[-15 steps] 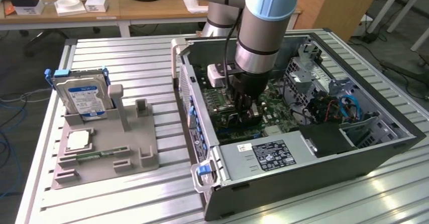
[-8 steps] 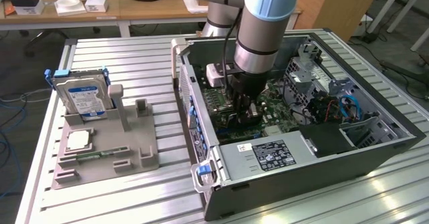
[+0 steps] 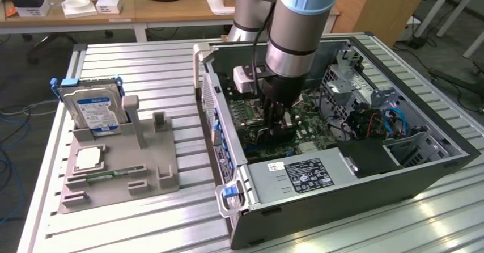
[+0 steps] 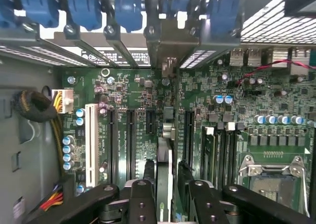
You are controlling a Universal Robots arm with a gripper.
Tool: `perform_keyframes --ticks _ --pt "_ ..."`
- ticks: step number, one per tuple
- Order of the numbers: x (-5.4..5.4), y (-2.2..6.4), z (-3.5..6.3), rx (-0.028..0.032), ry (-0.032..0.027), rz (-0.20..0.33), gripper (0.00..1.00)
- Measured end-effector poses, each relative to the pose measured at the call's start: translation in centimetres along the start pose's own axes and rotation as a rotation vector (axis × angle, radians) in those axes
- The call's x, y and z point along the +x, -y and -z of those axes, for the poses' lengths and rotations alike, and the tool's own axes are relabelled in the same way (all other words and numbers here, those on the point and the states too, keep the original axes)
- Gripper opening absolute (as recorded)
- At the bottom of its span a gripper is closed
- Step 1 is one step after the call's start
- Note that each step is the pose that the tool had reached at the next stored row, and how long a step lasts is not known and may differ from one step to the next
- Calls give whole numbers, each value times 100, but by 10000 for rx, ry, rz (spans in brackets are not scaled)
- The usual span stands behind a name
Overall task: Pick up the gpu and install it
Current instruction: 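Insert the gpu into the slot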
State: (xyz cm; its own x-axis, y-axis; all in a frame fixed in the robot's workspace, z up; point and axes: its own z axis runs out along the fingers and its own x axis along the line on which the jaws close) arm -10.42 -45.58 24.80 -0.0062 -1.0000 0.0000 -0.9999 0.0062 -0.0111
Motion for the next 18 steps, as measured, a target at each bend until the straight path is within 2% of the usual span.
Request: perform_keyframes --ticks 10,14,15,16,17,18 --pt "0 2 266 11 -1 0 33" --pt "0 2 273 14 0 0 31" --pt "0 1 273 15 0 0 25" --pt "0 1 273 14 0 0 25" --pt "0 1 273 14 0 0 19" --pt "0 1 273 14 0 0 19"
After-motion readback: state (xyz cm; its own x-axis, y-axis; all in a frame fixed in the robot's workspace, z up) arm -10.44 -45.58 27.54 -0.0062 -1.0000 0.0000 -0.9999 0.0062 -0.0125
